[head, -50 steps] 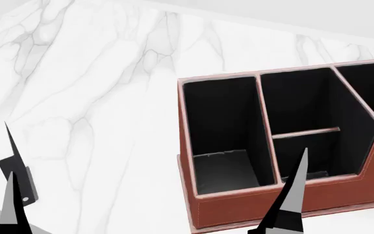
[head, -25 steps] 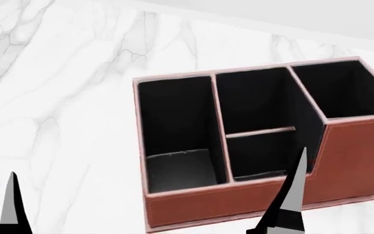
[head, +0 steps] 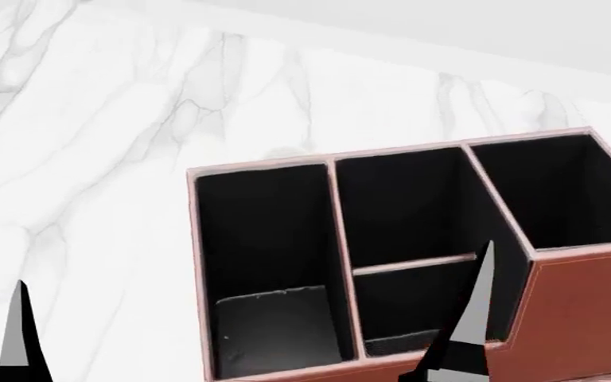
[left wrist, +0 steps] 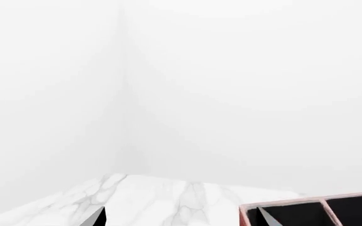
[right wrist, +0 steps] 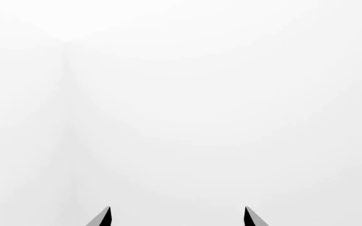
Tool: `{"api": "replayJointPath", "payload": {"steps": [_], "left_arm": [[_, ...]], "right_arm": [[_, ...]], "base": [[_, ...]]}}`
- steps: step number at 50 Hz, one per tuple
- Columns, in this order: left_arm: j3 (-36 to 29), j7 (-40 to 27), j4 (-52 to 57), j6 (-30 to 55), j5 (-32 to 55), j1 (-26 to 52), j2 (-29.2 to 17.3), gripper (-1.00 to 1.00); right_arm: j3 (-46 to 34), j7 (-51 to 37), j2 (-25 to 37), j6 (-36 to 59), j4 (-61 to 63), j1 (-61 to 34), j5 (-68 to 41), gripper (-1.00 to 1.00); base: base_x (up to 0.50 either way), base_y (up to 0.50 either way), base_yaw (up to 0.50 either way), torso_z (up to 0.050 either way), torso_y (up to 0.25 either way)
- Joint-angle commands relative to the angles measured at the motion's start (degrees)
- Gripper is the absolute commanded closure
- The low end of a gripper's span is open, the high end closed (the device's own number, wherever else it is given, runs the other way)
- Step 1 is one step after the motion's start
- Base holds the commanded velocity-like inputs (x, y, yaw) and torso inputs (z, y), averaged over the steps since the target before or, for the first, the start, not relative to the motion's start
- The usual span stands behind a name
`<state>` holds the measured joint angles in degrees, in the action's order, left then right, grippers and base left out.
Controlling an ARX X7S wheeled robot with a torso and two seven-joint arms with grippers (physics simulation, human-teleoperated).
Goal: Pick up the book and place it in the left compartment of the caddy.
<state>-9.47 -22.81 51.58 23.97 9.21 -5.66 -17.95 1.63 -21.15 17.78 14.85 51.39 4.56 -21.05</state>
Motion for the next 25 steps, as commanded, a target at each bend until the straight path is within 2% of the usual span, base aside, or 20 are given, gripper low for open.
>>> {"api": "replayJointPath", "payload": {"steps": [1,3,25], "left_arm": [[0.73,0.82,-1.82,-1.72,-0.79,0.88,0.88,-1.00],[0.75,0.79,-1.85,-1.86,-0.69,0.82,0.80,-1.00],[0.54,-0.09,-2.22,-0.83,0.25,1.31,0.32,-1.00]], "right_arm": [[1.21,1.23,-0.81,-0.60,-1.37,-0.62,0.29,-1.00],[1.29,1.13,-0.89,-0.88,-1.35,-0.56,0.20,-1.00],[1.22,0.50,-0.35,-1.41,-1.42,-0.51,-0.27,-1.00]], "base": [[0.42,0.17,0.00,0.000,0.000],[0.35,0.14,0.00,0.000,0.008],[0.00,0.00,0.00,0.000,0.000]]}}
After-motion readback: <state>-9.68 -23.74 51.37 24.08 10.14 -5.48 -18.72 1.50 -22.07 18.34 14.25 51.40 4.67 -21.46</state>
